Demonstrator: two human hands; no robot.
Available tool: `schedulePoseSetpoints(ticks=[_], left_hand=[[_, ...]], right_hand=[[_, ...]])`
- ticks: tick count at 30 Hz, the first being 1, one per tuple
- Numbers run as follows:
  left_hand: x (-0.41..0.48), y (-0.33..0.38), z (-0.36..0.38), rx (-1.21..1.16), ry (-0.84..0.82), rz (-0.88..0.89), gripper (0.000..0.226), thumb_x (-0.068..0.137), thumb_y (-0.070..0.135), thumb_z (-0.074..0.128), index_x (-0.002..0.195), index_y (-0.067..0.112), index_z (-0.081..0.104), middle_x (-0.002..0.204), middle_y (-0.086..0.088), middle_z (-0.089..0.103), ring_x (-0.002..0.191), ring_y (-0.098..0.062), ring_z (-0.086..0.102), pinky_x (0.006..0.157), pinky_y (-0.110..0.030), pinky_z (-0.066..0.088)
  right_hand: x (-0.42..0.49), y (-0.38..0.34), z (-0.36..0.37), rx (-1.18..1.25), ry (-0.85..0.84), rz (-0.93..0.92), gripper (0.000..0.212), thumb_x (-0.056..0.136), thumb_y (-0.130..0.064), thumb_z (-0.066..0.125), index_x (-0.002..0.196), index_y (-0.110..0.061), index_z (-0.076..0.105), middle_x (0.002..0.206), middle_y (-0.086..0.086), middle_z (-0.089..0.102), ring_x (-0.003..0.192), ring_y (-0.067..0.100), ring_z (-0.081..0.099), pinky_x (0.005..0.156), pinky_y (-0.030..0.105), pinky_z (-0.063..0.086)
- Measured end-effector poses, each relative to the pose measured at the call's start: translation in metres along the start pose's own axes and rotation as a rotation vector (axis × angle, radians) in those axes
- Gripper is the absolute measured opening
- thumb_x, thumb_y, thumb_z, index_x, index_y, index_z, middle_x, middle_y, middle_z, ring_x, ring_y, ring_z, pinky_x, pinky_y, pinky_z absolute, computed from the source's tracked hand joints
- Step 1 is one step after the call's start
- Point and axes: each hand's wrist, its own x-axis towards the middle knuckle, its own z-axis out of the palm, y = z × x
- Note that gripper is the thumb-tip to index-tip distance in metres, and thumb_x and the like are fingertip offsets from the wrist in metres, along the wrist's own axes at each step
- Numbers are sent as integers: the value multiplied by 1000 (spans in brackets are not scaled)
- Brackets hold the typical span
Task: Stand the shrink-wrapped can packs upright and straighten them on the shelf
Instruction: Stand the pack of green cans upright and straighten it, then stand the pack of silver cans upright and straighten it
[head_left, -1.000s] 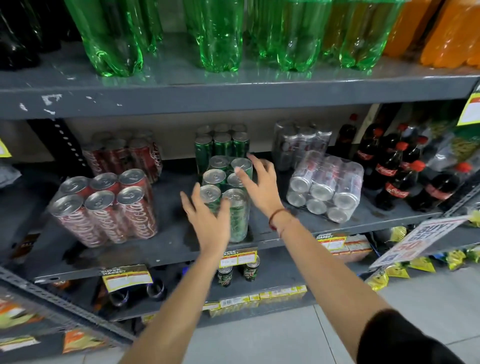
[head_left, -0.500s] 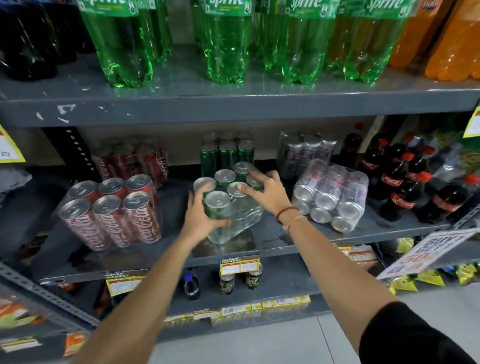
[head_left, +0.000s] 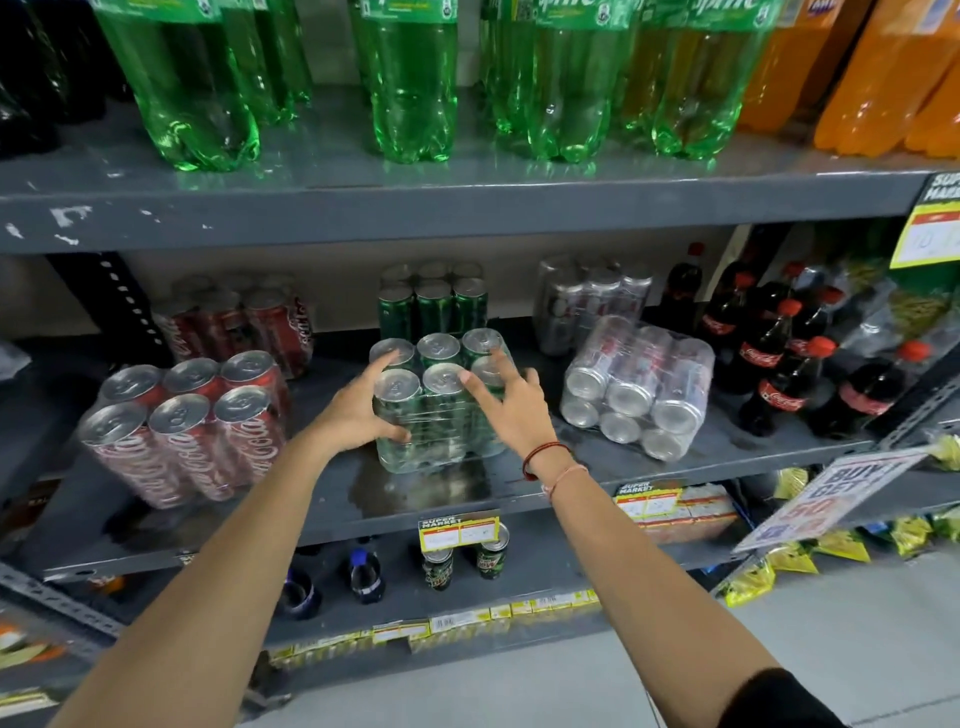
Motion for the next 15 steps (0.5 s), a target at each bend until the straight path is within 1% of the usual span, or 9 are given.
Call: schedulePoseSetpoints(ticks=[2,3,4,5,7,8,10,12,15], left_hand=[[5,12,-5,125,-30,-89,113,62,21,85,147,32,11,159,-13,5,145,-30,10,112,-42,23],[7,22,-6,160,-13,-118,115,62,25,85,148,31,9,159,-15,2,146,-32,6,114,-44,20],[9,35,-5,173,30,-116,115,62,29,85,148,30,8,158,-16,4,145,-33,6,115,-46,19],[11,50,-2,165,87,-79,112,63,32,83,148,29,10,157,-16,12,145,-34,10,115,-48,20],[14,86,10,135,193,59,101,67,39,79,147,27,18,151,-15,30,139,-34,26,111,-47,28],[17,105,20,107,213,121,95,70,42,76,146,26,22,149,-13,35,137,-33,30,110,-45,31],[27,136,45,47,177,213,89,73,47,71,145,22,26,150,-11,35,138,-32,31,110,-43,30],[40,157,74,24,79,273,87,75,52,67,145,21,26,152,-9,31,139,-29,29,112,-40,28],[62,173,113,0,-109,288,93,76,55,63,149,28,12,159,-7,12,145,-24,13,114,-35,17]], right_hand=[[-1,3,-20,59,-3,-39,71,89,-53,50,149,-30,20,147,22,29,129,36,42,102,37,35],[-1,6,-33,69,34,-57,71,90,-51,51,149,-27,20,148,19,28,132,34,38,103,36,33],[0,10,-48,76,87,-61,71,90,-49,53,149,-23,23,149,16,29,135,32,35,105,34,31],[2,16,-64,82,157,-59,70,89,-47,55,147,-19,26,148,16,30,135,31,34,106,32,29],[8,32,-95,74,319,-54,70,87,-45,60,144,-14,33,141,19,37,131,33,38,106,33,29],[12,43,-109,46,393,-48,71,85,-45,61,143,-12,36,137,20,39,128,35,41,106,35,31],[19,68,-136,-62,473,12,75,84,-47,63,143,-11,35,134,23,39,124,39,40,105,42,34],[23,92,-158,-140,439,158,81,82,-49,64,147,-18,27,140,24,31,128,42,33,102,46,35],[27,119,-177,-66,237,363,100,77,-50,69,151,-29,6,150,26,18,131,46,33,102,46,37]])
